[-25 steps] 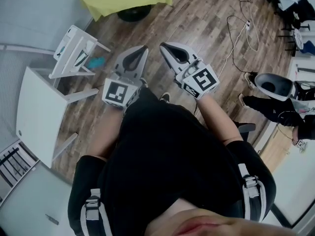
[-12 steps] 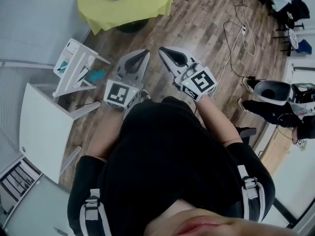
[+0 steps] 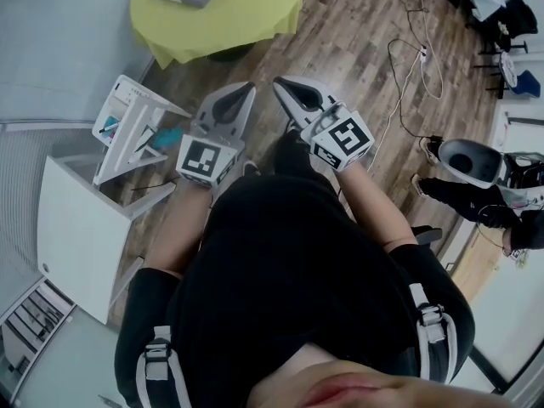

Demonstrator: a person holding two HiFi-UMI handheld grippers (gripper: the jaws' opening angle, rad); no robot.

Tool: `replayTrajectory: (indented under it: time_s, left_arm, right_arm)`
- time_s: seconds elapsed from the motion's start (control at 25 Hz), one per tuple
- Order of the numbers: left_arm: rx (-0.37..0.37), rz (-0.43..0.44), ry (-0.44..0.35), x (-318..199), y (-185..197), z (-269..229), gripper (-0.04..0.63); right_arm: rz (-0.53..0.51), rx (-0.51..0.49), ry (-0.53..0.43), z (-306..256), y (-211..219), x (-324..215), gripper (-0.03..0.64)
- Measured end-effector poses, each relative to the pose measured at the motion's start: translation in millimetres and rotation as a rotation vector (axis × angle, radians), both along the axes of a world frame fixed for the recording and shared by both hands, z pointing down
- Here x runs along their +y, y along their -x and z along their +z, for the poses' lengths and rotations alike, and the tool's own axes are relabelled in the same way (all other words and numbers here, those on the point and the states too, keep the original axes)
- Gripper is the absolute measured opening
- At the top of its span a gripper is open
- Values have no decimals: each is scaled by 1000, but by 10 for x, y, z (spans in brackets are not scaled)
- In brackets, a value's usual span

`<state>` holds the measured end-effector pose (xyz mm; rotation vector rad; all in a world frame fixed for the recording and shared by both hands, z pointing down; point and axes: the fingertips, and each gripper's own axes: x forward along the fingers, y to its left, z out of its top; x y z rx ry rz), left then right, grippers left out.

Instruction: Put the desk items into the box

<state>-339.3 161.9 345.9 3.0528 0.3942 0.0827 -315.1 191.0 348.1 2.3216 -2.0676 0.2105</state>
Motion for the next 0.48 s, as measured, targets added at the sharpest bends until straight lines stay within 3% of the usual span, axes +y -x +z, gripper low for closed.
replayTrajectory:
  time_s: [0.48]
  left_arm:
    - [-13,-60,-26,-219,-1121,-130,12]
  right_arm:
    - [-66,5,-5,-104,-1135,-216,18]
